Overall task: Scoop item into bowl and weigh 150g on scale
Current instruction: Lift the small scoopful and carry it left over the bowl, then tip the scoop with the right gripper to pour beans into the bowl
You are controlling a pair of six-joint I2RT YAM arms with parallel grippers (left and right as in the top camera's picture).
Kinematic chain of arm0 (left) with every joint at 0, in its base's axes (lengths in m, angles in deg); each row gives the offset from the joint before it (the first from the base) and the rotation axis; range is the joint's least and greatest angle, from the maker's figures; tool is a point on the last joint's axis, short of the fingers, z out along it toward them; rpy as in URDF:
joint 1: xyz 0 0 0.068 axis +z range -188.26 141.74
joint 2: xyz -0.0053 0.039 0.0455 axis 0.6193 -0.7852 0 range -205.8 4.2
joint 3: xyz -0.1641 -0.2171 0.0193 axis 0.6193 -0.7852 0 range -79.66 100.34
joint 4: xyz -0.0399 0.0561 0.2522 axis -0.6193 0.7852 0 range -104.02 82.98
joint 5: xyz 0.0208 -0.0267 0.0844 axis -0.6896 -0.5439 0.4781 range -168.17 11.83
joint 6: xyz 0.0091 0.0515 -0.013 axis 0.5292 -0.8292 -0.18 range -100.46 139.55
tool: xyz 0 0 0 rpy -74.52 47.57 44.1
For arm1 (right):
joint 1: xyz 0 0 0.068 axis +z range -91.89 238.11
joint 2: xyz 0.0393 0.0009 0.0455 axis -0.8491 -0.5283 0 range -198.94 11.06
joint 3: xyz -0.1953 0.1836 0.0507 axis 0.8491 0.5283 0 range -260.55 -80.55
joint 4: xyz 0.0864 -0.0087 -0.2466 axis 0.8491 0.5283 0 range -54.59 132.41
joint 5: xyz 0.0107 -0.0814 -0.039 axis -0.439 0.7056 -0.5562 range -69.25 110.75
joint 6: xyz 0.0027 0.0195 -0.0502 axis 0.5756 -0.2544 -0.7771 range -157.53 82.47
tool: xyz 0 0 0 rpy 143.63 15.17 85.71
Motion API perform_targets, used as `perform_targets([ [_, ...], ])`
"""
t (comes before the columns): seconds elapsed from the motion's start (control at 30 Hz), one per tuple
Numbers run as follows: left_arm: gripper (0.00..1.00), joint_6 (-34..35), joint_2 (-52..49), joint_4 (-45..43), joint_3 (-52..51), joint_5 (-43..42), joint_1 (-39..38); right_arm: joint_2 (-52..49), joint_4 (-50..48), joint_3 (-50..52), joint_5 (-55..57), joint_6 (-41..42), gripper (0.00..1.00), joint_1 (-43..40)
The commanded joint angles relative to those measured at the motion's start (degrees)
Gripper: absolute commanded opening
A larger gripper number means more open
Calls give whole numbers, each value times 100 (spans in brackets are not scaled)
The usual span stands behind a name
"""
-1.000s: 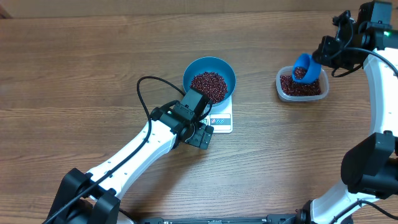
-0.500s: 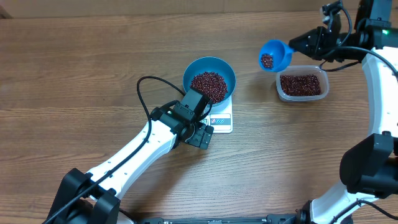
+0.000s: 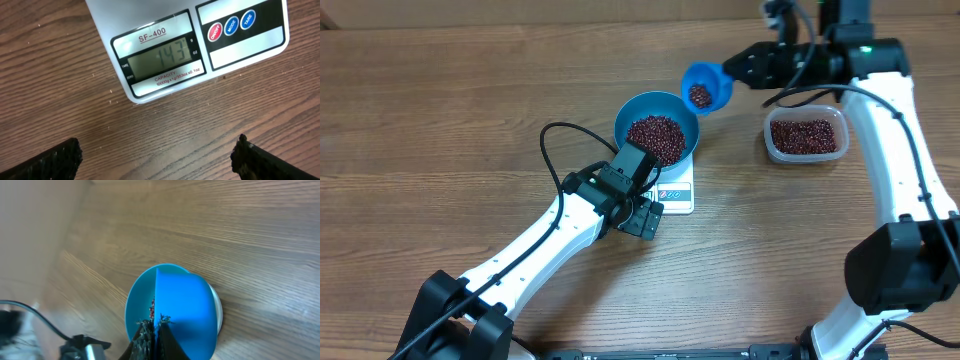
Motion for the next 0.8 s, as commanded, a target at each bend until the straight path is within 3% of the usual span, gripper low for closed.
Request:
perform_targets([
  [0.0,100,-114,39,-13,-26,70,-39,81,-61,-190,660,-431,4,348],
  [0.57,100,-114,39,-13,-28,70,-39,81,-153,-188,1915,-2057,4,1493],
  [0.77,100,-114,42,-13,-26,70,-37,81,-151,-186,2011,-2227,4,1615],
])
